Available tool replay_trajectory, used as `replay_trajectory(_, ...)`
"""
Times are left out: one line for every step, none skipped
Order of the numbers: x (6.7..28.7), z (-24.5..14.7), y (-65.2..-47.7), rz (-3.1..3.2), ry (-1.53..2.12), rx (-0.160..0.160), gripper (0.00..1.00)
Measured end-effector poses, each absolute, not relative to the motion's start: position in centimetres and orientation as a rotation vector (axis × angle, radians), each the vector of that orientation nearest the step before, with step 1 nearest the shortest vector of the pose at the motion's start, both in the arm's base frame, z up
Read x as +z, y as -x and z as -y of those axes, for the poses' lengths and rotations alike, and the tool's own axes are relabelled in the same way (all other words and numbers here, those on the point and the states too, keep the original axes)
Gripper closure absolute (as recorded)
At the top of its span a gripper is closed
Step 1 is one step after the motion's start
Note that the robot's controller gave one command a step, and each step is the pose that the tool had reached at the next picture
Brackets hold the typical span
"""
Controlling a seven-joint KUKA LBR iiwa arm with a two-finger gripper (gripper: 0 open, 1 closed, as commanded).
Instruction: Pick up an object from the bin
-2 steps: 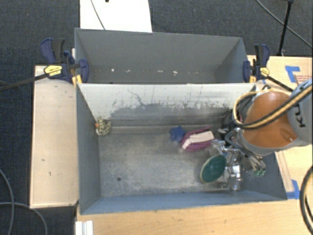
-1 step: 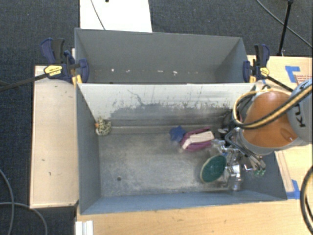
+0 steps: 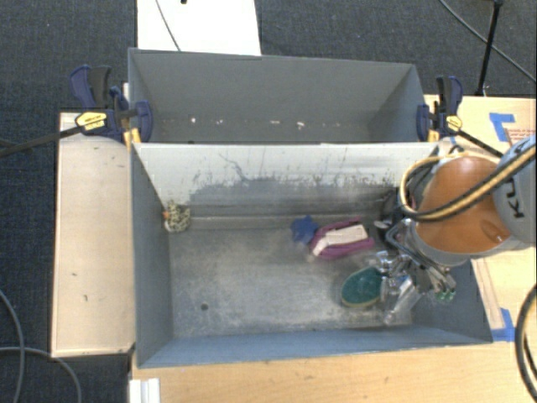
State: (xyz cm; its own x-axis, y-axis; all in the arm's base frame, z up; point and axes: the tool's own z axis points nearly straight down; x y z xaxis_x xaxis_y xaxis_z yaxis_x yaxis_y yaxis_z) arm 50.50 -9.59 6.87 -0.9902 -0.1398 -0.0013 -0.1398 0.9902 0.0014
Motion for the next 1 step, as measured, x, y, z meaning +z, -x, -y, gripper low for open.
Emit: replay_trajectory(9.86, 9.55, -50.62, -3.128, 0.228, -0.002, 1.0)
